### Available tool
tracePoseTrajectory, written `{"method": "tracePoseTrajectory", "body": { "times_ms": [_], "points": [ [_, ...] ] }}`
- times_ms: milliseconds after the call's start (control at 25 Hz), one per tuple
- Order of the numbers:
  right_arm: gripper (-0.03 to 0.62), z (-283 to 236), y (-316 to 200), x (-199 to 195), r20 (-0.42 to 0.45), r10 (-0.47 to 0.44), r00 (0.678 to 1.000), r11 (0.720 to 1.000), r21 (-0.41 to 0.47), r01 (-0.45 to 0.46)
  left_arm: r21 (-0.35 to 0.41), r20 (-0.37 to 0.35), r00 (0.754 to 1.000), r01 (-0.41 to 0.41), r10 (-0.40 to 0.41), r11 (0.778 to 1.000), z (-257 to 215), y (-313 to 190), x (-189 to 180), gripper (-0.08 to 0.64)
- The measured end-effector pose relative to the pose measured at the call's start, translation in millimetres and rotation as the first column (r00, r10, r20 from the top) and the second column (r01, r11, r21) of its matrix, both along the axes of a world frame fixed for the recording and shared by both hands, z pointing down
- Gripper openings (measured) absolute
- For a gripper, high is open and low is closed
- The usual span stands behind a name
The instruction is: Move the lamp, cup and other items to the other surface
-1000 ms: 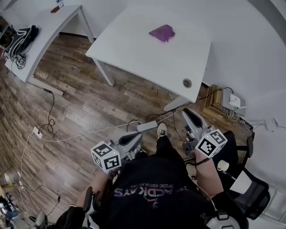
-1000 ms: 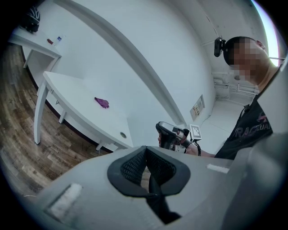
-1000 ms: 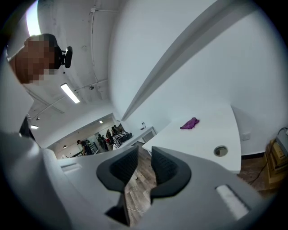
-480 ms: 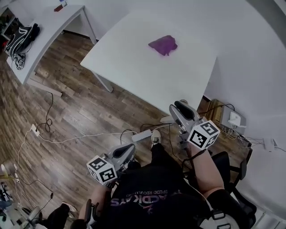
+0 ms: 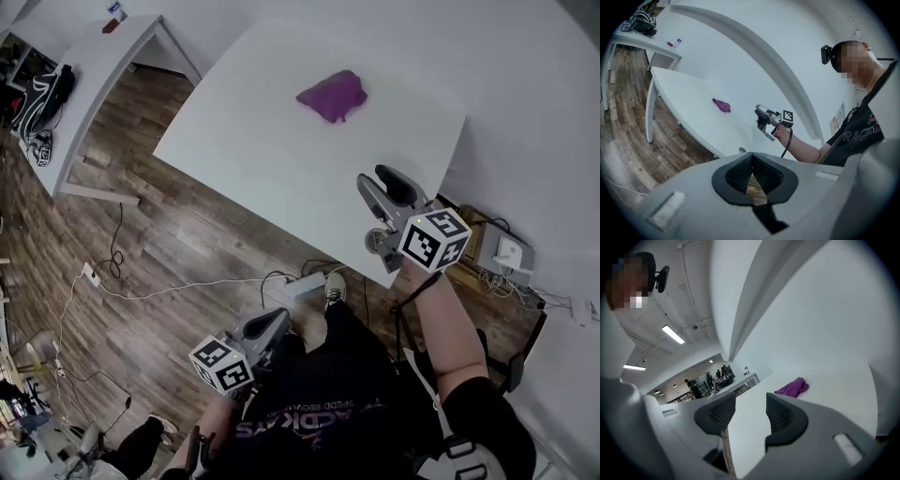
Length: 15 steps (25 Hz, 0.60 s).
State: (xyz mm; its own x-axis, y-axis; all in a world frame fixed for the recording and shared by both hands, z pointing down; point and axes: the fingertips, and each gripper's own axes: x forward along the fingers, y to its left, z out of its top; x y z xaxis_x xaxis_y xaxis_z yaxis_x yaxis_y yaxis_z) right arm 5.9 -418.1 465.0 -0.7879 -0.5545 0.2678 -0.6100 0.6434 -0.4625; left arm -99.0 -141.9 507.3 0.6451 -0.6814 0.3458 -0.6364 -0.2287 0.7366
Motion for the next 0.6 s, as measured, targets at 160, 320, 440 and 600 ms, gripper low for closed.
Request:
{"method": "tracePoseTrajectory", "body": {
  "times_ms": [160,320,440,600],
  "points": [
    [0.215,12.2,-26.2,-1.4,-0.005,0.058,0.998,0.998,-0.027,-0.058,-0.011,-0.009,0.999,-0.045,0.045,0.999,4.1,-12.5,0.8,-0.002],
    [0.218,33.2,-47.1,-14.2,-0.049,0.108,0.993,0.992,-0.055,-0.111,0.002,-0.008,0.995,-0.099,0.099,0.995,4.8,-22.8,-19.7,-0.002],
    [0.229,50.7,-76.3,-27.1,-0.098,0.15,0.984,0.985,-0.071,-0.158,0.001,-0.014,0.992,-0.125,0.125,0.992,7.5,-25.3,-45.0,-0.002],
    [0.259,82.5,-131.5,-46.5,-0.193,0.196,0.962,0.973,-0.086,-0.215,-0.047,-0.035,0.994,-0.108,0.107,0.993,23.3,-19.1,-81.3,-0.002]
  ]
}}
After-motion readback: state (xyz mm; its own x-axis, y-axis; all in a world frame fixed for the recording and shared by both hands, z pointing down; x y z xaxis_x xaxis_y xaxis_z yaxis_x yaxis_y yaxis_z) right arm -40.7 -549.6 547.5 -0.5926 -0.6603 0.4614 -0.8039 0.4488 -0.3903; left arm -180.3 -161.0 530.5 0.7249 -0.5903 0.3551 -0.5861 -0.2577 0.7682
